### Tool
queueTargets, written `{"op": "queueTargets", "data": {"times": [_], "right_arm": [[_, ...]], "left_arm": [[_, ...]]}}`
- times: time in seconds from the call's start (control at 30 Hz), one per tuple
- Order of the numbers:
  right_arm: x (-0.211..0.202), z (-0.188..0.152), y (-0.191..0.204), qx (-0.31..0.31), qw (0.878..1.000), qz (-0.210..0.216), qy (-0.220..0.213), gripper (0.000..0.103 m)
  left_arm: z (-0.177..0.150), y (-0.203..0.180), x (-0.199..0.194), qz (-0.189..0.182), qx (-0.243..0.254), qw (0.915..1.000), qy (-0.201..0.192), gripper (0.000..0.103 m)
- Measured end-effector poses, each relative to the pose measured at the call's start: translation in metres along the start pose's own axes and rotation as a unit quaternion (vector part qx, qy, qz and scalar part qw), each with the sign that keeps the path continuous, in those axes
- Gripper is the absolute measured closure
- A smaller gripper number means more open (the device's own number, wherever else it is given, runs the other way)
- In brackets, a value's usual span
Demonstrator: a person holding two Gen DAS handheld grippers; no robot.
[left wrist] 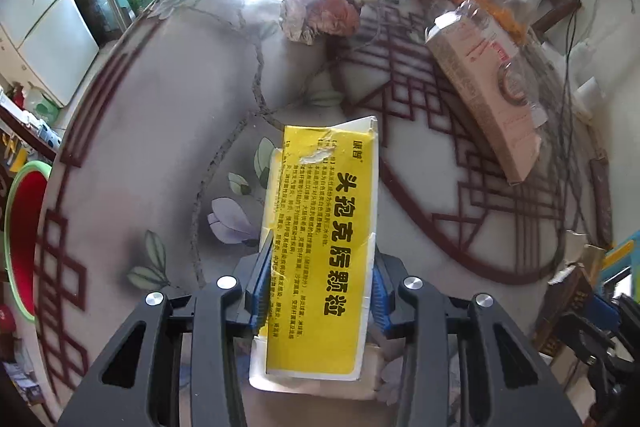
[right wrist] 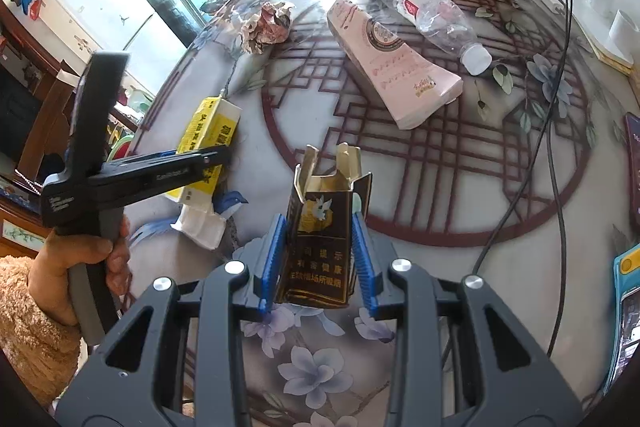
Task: Collect trash
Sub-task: 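Lift the yellow box with the left gripper while the right holds the cigarette box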
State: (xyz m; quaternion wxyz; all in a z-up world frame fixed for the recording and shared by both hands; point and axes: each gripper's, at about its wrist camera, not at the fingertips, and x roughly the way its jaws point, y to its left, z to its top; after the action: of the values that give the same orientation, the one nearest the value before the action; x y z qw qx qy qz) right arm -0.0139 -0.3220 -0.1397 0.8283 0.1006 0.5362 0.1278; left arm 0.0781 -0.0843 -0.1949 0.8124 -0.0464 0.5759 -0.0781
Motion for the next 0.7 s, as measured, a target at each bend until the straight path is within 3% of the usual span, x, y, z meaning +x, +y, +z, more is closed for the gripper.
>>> {"op": "queueTargets", "data": {"times": [0.27, 0.7], "right_arm": [[-0.007, 0.01, 0.018, -0.01, 1.0, 0.0, -0.02, 0.07], [-0.008, 0.025, 0.075, -0.04, 0.998, -0.005, -0.044, 0.07]], "left_arm": [[-0.014, 0.01, -0.062, -0.022, -0.007, 0.9976, -0.066, 0.066], [-0.014, 0.044, -0.12, -0.008, 0.005, 0.9912, -0.132, 0.066]]}}
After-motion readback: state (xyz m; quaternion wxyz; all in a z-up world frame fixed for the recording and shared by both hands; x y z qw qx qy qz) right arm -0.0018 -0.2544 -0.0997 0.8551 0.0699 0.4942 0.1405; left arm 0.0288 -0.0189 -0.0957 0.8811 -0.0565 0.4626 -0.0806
